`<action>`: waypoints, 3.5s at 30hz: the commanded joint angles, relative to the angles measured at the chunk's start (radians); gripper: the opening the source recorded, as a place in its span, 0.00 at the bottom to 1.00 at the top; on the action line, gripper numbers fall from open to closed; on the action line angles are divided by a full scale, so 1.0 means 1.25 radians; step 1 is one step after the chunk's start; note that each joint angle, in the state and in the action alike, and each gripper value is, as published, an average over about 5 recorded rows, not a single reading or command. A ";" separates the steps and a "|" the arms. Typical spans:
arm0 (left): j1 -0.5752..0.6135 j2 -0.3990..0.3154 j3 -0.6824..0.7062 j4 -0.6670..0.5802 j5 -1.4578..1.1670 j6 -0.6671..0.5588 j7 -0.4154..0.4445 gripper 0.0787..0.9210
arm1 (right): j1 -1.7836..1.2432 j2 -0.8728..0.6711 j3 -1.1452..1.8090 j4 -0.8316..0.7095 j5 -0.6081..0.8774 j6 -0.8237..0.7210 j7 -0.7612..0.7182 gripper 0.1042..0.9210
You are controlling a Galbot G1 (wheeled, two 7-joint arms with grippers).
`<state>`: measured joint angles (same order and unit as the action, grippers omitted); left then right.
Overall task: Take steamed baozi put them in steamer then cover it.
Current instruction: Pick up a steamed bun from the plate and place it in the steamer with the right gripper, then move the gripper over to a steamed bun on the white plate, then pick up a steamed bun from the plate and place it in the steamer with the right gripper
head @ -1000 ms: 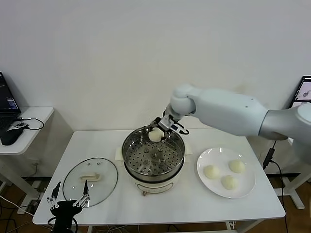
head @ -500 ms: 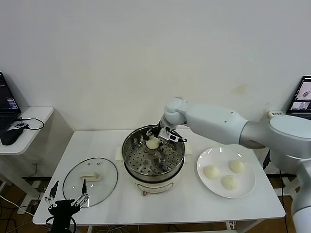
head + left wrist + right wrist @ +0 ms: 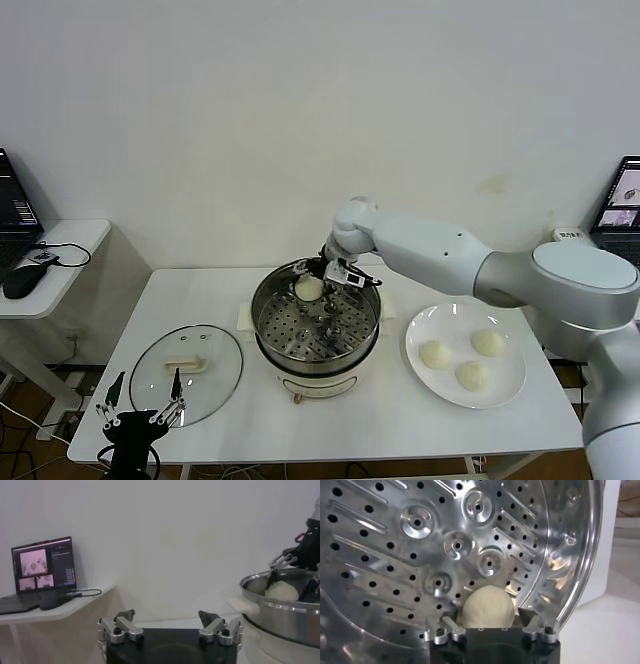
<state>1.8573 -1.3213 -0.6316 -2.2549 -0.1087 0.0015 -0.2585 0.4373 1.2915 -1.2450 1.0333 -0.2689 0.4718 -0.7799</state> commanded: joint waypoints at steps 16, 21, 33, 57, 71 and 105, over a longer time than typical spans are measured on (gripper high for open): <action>-0.004 0.027 0.001 -0.006 -0.004 0.005 0.003 0.88 | 0.288 -0.457 -0.088 0.472 0.453 -0.615 -0.193 0.88; -0.010 0.039 0.003 -0.003 -0.008 0.007 0.004 0.88 | 0.216 -0.602 -0.071 0.541 0.410 -0.660 -0.181 0.88; -0.021 0.059 -0.008 0.018 -0.012 0.016 0.007 0.88 | -0.130 -0.722 0.154 0.528 0.254 -0.618 -0.213 0.88; -0.024 0.047 -0.014 0.036 -0.008 0.019 0.010 0.88 | -0.385 -0.501 0.299 0.264 0.084 -0.544 -0.188 0.88; -0.035 0.046 -0.016 0.050 -0.009 0.019 0.011 0.88 | -0.397 -0.412 0.307 0.187 0.067 -0.542 -0.171 0.87; -0.041 0.049 -0.006 0.032 -0.010 0.022 0.011 0.88 | 0.091 -0.559 0.125 0.371 0.292 -0.631 -0.253 0.59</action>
<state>1.8057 -1.2599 -0.6400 -2.2146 -0.1222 0.0281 -0.2452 0.3106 0.6459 -0.9909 1.4232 -0.0076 -0.2912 -1.0740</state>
